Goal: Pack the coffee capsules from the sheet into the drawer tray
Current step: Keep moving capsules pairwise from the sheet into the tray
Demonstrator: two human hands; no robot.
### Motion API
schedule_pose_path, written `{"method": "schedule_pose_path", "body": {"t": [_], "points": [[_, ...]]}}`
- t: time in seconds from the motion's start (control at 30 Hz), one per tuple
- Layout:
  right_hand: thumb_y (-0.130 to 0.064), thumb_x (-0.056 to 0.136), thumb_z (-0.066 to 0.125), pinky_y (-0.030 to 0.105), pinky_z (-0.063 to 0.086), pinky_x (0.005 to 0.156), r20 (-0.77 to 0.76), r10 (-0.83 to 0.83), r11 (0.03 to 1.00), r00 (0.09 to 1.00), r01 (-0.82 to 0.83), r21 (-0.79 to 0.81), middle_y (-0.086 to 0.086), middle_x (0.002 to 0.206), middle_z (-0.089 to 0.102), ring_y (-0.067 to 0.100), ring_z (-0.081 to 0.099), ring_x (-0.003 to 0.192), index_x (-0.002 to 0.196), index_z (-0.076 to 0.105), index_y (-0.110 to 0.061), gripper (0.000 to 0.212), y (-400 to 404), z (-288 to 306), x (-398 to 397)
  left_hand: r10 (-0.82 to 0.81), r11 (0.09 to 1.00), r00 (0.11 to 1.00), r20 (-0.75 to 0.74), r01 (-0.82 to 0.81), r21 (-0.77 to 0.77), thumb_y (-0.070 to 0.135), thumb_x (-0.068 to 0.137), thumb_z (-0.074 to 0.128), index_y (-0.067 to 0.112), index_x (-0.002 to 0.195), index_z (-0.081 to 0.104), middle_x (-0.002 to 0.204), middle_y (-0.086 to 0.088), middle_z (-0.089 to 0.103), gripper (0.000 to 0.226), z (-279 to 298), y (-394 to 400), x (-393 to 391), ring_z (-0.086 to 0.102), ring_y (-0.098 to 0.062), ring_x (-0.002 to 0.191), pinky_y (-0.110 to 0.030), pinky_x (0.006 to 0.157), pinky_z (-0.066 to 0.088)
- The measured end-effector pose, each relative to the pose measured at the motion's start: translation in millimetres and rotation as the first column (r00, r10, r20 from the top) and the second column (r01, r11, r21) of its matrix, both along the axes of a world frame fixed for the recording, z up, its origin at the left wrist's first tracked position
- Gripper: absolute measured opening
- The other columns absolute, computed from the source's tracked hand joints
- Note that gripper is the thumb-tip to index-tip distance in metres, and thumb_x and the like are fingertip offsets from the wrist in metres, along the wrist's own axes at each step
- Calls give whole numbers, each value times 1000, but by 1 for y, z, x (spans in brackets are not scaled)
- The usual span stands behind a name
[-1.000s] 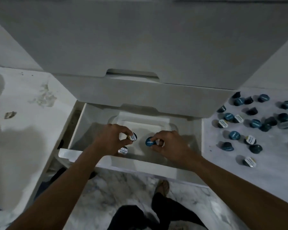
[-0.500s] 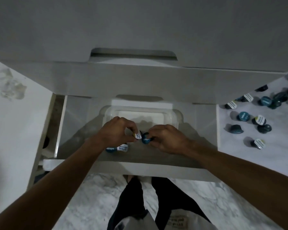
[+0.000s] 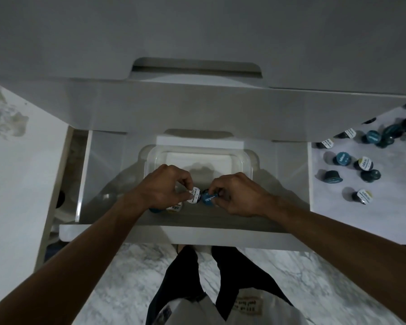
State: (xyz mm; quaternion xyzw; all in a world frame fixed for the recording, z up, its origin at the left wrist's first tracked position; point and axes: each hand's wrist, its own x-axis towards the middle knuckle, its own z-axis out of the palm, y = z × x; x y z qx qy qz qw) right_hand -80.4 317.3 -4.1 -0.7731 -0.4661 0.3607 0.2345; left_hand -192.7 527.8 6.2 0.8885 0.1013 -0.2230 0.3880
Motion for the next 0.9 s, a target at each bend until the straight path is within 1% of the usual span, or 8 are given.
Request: {"method": "schedule_pose_path", "body": {"t": [0.1, 0.13, 0.2, 0.3, 0.33, 0.47, 0.73, 0.9], "points": [[-19, 86, 70, 14, 47, 69, -25, -27, 999, 999, 27, -24, -3, 96, 72, 3, 61, 77, 103, 71, -20, 16, 2, -2, -2, -24, 1000, 1000, -10, 24, -4, 27, 78, 79, 28, 82, 70, 85, 18, 72, 11, -5, 1, 1, 62, 10, 82, -29, 72, 53], [-19, 86, 71, 12, 46, 70, -39, -31, 999, 999, 30, -32, -2, 96, 73, 4, 62, 78, 102, 71, -20, 16, 2, -3, -3, -37, 999, 999, -11, 37, 0, 28, 78, 79, 29, 83, 69, 85, 18, 71, 11, -6, 2, 1, 63, 8, 85, -30, 73, 54], [-19, 87, 72, 15, 50, 73, -70, -29, 999, 997, 26, -40, -1, 96, 73, 6, 65, 82, 101, 72, -18, 14, 2, -4, -6, -49, 999, 999, -14, 49, 1, 30, 78, 79, 30, 87, 69, 87, 18, 71, 14, -6, 1, 2, 62, 9, 85, -29, 72, 54], [-20, 85, 73, 22, 55, 74, -97, -37, 999, 995, 33, -34, -1, 93, 74, 7, 66, 81, 99, 73, -18, 14, 2, -4, -8, -92, 996, 996, -20, 92, 1, 32, 80, 76, 31, 99, 70, 95, 18, 70, 20, -6, -1, 4, 57, 17, 75, -22, 67, 47], [-19, 85, 74, 22, 55, 74, -102, -42, 999, 994, 38, -33, -1, 92, 74, 7, 66, 80, 99, 73, -18, 14, 2, -3, -9, -110, 994, 993, -31, 111, 10, 35, 81, 75, 33, 100, 70, 96, 19, 70, 20, -6, -2, 5, 57, 16, 75, -24, 68, 48], [-17, 84, 74, 23, 56, 75, -125, -61, 997, 990, 56, -43, -1, 91, 74, 8, 67, 82, 97, 73, -19, 13, 4, -2, -9, -175, 981, 979, -102, 182, 67, 44, 81, 72, 40, 91, 72, 91, 25, 69, 10, -6, -3, 9, 62, 1, 89, -35, 78, 55], [-15, 85, 73, 23, 55, 77, -148, -47, 997, 988, 38, -68, -1, 93, 73, 9, 67, 83, 97, 72, -17, 12, 9, -1, -15, -194, 975, 969, -150, 208, 83, 45, 78, 74, 38, 91, 73, 91, 21, 70, 14, -6, -2, 8, 63, -3, 93, -37, 79, 56], [-16, 84, 74, 17, 53, 72, -140, -56, 996, 989, 45, -75, -1, 93, 73, 8, 67, 83, 98, 72, -17, 15, 9, 0, -15, -202, 972, 969, -145, 216, 88, 43, 79, 75, 34, 96, 73, 96, 20, 70, 19, -4, -4, 9, 63, -4, 97, -34, 79, 55]]}}
